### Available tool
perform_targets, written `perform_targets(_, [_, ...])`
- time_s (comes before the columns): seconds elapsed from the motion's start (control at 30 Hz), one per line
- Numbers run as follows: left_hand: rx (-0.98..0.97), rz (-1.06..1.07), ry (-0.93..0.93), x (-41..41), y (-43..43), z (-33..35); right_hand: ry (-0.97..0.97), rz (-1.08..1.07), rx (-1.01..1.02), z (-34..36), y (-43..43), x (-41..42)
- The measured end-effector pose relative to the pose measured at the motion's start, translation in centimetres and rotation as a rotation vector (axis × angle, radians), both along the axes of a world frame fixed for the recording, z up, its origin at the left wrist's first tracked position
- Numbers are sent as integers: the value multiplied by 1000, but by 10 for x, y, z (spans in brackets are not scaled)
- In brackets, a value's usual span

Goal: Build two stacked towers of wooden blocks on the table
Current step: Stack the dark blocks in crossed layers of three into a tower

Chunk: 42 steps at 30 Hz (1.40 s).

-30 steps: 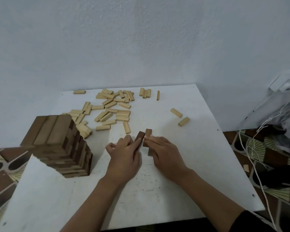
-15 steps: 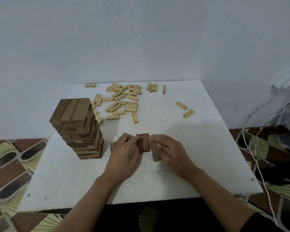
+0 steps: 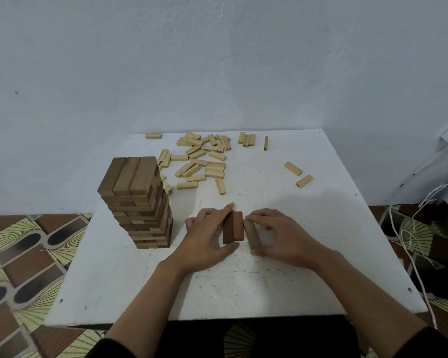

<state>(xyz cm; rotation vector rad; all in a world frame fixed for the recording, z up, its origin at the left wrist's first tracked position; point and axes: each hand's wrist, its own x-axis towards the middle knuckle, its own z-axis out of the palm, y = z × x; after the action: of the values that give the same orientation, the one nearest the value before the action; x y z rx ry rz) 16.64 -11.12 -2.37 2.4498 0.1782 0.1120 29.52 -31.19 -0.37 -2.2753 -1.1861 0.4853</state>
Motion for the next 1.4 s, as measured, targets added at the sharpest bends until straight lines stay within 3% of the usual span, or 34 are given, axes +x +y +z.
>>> perform_targets(0.43, [-33, 45, 40, 7, 0, 5, 64, 129, 13, 8, 27, 17])
perform_targets(1.4, [-58, -24, 15, 5, 0, 15, 134, 116, 112, 7, 23, 2])
